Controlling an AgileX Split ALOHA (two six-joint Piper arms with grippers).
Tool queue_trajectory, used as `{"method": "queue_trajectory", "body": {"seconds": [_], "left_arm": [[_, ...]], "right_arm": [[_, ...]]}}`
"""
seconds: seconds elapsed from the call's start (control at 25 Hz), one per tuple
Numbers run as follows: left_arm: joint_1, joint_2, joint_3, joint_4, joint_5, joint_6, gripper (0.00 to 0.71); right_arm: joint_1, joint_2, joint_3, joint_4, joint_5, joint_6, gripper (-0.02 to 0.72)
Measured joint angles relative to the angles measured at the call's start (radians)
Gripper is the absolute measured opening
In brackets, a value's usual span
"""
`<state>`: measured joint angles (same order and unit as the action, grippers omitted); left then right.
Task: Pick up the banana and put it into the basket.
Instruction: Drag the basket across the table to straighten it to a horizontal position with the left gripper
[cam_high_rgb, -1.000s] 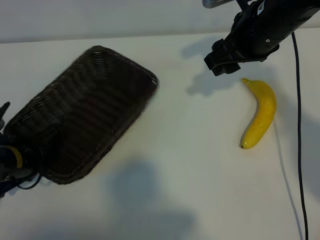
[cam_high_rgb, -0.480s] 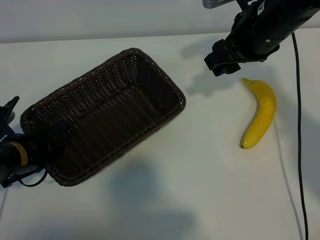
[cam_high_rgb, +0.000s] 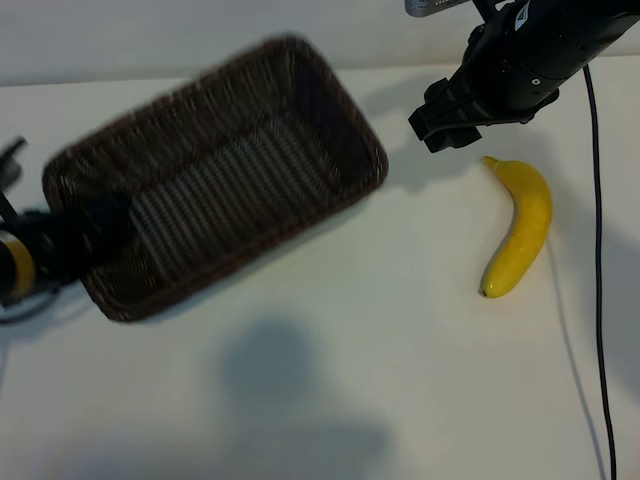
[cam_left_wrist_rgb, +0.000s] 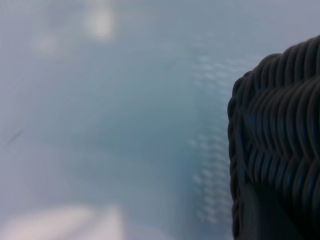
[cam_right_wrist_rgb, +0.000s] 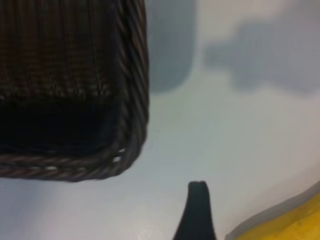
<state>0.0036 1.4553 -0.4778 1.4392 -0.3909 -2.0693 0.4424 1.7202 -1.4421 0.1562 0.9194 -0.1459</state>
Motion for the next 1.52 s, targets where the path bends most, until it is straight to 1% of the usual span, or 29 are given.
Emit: {"method": "queue_trajectory", "body": {"seconds": [0.04, 0.08, 0.12, 0.16, 0.24, 0.32, 0.48, 0.72, 0.8, 0.96, 1.04, 1.12, 1.24, 1.36, 1.44, 1.52], "left_arm": [[0.050, 0.000, -0.018, 0.080, -0.072, -0.030, 0.161], [0.097, 0.000, -0.031, 0.129, -0.143, -0.049, 0.161], [0.132, 0.000, -0.039, 0.154, -0.202, -0.051, 0.161], [0.165, 0.000, -0.044, 0.180, -0.238, -0.051, 0.161], [0.209, 0.000, -0.049, 0.228, -0.279, -0.051, 0.161], [0.225, 0.000, -0.050, 0.271, -0.282, -0.051, 0.161], [0.227, 0.026, -0.080, 0.304, -0.285, -0.051, 0.161], [0.227, 0.178, -0.184, 0.327, -0.324, -0.051, 0.161], [0.227, 0.225, -0.219, 0.344, -0.352, -0.051, 0.161], [0.224, 0.289, -0.285, 0.352, -0.399, -0.051, 0.161], [0.211, 0.304, -0.317, 0.352, -0.400, -0.051, 0.161], [0.183, 0.315, -0.348, 0.352, -0.400, -0.051, 0.161], [0.127, 0.345, -0.378, 0.352, -0.402, -0.051, 0.161], [0.085, 0.396, -0.388, 0.352, -0.403, -0.051, 0.161], [0.074, 0.423, -0.388, 0.352, -0.401, -0.051, 0.161], [0.074, 0.436, -0.388, 0.352, -0.395, -0.051, 0.161]], "right_arm": [[0.000, 0.000, 0.000, 0.000, 0.000, 0.000, 0.605], [0.000, 0.000, 0.000, 0.000, 0.000, 0.000, 0.605], [0.000, 0.000, 0.000, 0.000, 0.000, 0.000, 0.605], [0.000, 0.000, 0.000, 0.000, 0.000, 0.000, 0.605], [0.000, 0.000, 0.000, 0.003, -0.001, 0.000, 0.605], [0.000, 0.000, 0.000, 0.006, -0.001, 0.000, 0.605], [0.000, 0.000, 0.000, 0.007, -0.004, 0.004, 0.605], [0.000, 0.000, 0.000, 0.007, -0.004, 0.011, 0.605], [0.000, 0.000, 0.000, 0.007, -0.004, 0.011, 0.605], [0.000, 0.000, 0.000, 0.008, -0.010, 0.011, 0.605], [0.000, 0.000, 0.000, 0.008, -0.015, 0.011, 0.605], [0.000, 0.000, 0.000, 0.008, -0.016, 0.013, 0.605], [0.000, 0.000, 0.000, 0.008, -0.017, 0.013, 0.605], [0.000, 0.000, 0.000, 0.008, -0.018, 0.014, 0.605], [0.000, 0.000, 0.000, 0.008, -0.018, 0.014, 0.605], [0.000, 0.000, 0.000, 0.008, -0.018, 0.014, 0.605]]}}
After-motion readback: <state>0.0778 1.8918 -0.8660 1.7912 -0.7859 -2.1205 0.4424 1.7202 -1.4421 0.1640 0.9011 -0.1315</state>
